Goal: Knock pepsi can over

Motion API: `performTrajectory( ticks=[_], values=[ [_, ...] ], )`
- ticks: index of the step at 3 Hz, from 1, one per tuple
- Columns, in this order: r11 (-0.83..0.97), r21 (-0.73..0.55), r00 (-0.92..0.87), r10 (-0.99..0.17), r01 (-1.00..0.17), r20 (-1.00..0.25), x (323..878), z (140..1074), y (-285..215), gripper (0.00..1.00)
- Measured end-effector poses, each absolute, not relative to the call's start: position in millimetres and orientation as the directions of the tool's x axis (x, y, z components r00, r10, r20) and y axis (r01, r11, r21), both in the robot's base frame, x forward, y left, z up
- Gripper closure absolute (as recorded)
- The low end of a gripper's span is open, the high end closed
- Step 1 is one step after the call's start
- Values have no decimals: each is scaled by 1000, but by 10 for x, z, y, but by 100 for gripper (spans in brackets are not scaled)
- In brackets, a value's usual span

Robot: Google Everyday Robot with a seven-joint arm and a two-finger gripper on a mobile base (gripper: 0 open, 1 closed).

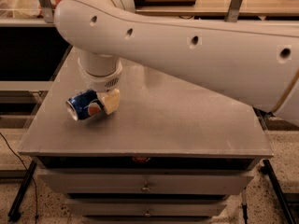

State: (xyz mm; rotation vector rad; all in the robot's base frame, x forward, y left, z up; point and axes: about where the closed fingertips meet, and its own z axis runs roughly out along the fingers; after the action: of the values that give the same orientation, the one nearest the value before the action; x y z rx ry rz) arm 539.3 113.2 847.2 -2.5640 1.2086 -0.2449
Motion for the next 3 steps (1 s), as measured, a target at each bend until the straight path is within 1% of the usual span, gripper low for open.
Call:
performTrajectory(
  ticks=[1,2,3],
  values=[
    [-650,-292,638,-756,-702,149,5431,8421,1160,81],
    [-669,-264,635,-743,-694,214,5473,8453,1173,58],
    [-681,-239,637,-732,-692,239,5485,8465,1192,35]
  ],
)
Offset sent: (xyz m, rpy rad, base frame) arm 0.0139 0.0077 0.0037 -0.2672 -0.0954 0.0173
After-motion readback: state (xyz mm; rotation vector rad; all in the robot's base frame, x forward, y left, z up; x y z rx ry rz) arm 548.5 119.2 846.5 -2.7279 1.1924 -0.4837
